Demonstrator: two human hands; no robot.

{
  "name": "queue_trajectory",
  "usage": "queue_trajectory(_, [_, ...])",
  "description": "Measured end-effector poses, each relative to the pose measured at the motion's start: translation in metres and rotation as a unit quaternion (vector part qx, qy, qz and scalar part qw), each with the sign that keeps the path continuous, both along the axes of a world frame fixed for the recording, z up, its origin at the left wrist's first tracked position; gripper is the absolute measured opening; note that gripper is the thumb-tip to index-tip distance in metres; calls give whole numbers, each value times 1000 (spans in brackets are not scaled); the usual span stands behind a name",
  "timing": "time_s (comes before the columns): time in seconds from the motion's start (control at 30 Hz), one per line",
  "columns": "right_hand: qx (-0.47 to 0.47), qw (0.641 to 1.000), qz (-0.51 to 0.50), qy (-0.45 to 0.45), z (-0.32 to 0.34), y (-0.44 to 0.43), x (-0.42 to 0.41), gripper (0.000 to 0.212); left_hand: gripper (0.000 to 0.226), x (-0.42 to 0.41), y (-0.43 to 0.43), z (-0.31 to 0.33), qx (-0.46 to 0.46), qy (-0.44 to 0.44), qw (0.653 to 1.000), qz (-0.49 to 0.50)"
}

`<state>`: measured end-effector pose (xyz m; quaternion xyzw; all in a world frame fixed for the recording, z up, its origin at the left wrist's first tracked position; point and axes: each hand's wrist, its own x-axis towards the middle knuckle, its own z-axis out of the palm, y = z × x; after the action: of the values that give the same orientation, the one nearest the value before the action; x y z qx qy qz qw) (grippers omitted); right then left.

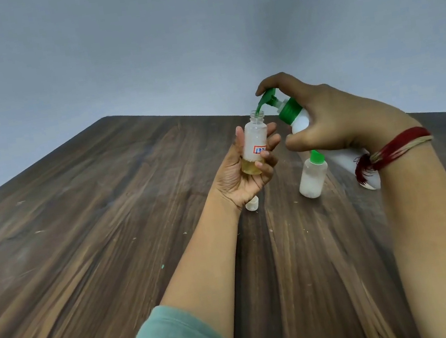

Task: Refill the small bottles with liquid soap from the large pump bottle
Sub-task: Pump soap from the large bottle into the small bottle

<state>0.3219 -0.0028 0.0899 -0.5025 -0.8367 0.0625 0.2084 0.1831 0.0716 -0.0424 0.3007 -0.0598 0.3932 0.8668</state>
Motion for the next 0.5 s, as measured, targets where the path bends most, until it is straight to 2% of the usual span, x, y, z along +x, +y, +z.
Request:
queue_trajectory(0.13, [8,1000,3,6,1,0,0,74,56,0,-1,0,-2,-7,1000,-2])
queue_trajectory(0.33, [1,1000,4,10,-1,1,3,58,59,0,-1,-1,5,24,1000,6])
queue_trajectory(0.5, [3,1000,5,8,-1,1,4,53,61,2,-2,-2,5,35,999,13])
